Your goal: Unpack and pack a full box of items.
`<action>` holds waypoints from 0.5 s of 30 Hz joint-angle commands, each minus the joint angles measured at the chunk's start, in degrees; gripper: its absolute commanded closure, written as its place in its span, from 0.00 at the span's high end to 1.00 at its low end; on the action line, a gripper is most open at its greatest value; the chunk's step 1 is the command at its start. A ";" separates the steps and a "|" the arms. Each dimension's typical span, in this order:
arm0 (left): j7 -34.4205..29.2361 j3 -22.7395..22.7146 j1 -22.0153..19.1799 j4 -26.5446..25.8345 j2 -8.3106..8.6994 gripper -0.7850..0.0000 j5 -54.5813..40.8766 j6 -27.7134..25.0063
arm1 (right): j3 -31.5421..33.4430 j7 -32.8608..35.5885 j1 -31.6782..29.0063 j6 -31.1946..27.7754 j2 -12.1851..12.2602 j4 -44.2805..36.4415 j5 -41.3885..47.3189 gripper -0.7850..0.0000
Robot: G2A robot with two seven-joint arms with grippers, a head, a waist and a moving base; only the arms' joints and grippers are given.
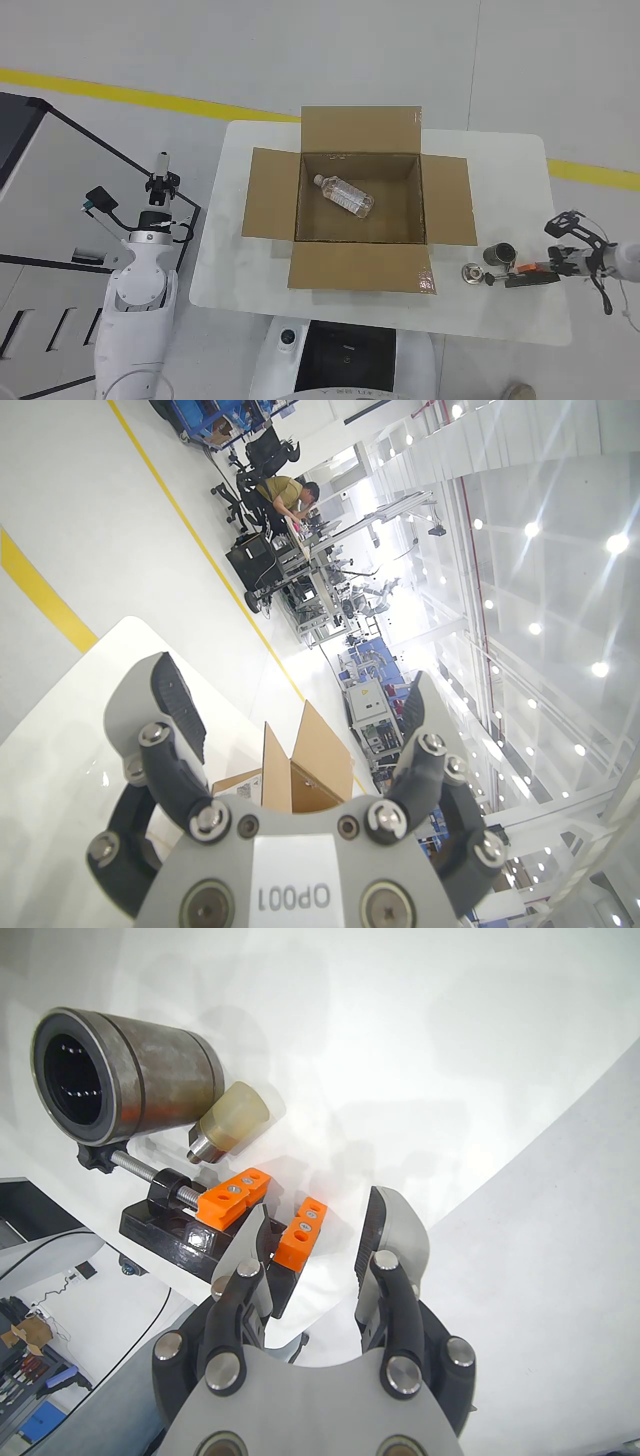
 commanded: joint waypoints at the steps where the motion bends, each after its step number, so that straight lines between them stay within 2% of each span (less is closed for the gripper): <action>1: 0.00 0.00 0.00 0.00 0.00 1.00 0.00 0.00 | -0.58 -0.15 0.22 -0.15 0.05 0.36 0.58 0.42; 9: 0.00 0.00 0.00 0.00 0.00 1.00 0.00 0.00 | -2.78 -0.49 0.77 -0.49 0.82 1.00 2.07 0.38; 15: 0.00 0.00 0.00 0.00 0.00 1.00 0.00 0.00 | -4.49 -0.42 0.52 -0.42 1.55 0.78 3.94 0.24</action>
